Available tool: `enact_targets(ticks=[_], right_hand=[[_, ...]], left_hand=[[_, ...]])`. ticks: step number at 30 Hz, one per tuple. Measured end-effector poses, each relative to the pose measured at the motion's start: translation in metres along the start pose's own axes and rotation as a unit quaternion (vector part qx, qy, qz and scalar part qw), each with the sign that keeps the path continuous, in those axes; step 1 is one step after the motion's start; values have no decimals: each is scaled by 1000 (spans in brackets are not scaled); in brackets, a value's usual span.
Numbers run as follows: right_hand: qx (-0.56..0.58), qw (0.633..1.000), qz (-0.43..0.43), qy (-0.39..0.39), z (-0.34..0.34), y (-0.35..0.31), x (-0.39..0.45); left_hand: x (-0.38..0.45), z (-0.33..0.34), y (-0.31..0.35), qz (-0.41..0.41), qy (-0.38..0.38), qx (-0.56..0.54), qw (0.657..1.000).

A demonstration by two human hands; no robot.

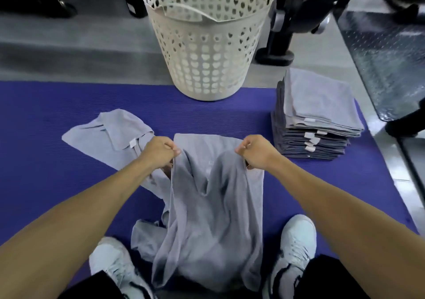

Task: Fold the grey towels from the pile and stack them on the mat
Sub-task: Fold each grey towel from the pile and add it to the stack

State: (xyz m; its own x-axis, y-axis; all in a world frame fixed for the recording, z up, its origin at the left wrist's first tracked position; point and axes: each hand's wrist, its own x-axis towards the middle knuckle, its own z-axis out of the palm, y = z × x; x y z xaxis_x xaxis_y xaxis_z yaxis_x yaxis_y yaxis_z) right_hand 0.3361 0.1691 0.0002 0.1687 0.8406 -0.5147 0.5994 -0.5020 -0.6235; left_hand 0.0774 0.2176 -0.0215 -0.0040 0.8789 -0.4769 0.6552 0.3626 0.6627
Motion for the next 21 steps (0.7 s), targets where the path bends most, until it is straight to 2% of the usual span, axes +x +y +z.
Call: enact_targets(ticks=[5, 9, 12, 18, 21], right_hand=[[-44, 997, -51, -31, 12, -2, 64], [-22, 999, -43, -5, 35, 26, 103], [66, 998, -13, 7, 60, 44, 129], [187, 981, -16, 51, 110, 46, 165], [207, 977, -17, 53, 129, 47, 174]], left_hand=[[85, 8, -9, 38, -6, 95, 995], [141, 22, -33, 56, -3, 124, 991], [172, 33, -52, 50, 21, 88, 995], [202, 54, -76, -1, 101, -50, 994], [210, 62, -78, -3, 138, -77, 987]])
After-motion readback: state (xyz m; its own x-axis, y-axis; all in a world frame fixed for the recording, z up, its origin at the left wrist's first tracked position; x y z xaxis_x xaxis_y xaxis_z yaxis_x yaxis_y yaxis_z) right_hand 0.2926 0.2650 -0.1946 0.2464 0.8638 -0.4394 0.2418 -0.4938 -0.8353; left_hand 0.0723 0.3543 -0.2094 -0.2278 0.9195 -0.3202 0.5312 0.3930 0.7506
